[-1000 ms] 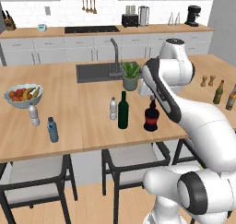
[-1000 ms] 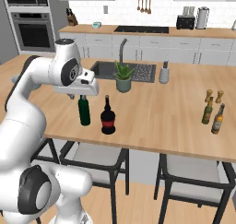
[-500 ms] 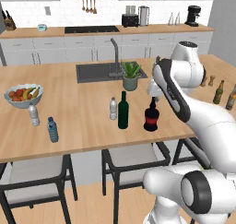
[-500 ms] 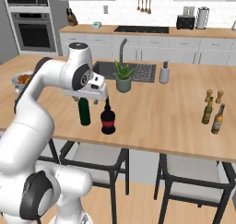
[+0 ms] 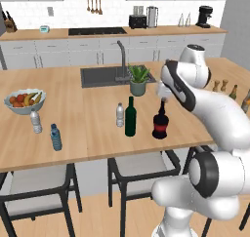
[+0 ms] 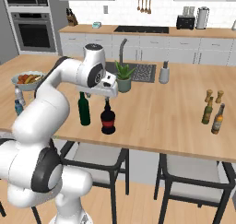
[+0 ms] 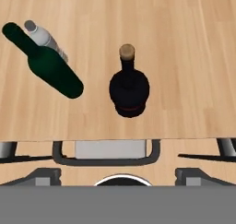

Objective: Move the plastic bottles in the middle to the plastics group, and the glass bottles in the middle to the glass group.

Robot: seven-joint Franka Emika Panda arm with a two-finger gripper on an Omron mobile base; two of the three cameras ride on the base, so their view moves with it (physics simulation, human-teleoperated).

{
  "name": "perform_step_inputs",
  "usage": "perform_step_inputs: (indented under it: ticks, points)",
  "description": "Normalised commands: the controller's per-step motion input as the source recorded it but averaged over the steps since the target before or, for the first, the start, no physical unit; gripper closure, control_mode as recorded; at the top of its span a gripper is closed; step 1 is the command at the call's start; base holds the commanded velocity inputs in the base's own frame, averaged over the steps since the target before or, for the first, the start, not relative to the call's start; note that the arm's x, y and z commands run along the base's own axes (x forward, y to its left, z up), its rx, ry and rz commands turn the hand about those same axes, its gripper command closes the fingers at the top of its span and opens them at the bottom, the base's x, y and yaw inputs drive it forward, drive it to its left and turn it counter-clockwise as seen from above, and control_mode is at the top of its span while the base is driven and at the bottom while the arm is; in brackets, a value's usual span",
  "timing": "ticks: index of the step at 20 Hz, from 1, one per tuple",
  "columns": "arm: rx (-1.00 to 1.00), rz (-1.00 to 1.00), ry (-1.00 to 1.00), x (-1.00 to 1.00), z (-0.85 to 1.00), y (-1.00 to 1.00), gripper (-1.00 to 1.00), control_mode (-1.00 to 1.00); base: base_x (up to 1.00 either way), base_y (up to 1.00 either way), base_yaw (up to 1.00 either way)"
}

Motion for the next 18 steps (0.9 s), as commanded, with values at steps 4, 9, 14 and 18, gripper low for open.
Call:
perform_step_inputs:
  ticks: [4, 9, 14, 18]
  points:
    - [0.00, -0.01, 0.01, 0.58, -0.30, 0.13, -1.00, -1.00, 0.00, 0.00, 0.00]
    - [-0.02, 0.00, 0.00, 0.24, -0.49, 0.02, -1.00, -1.00, 0.00, 0.00, 0.00]
    - [-0.03, 0.00, 0.00, 0.18, -0.45, -0.01, -1.00, -1.00, 0.00, 0.00, 0.00]
    - [-0.01, 0.00, 0.02, 0.24, -0.23, -0.01, -1.00, -1.00, 0.00, 0.00, 0.00]
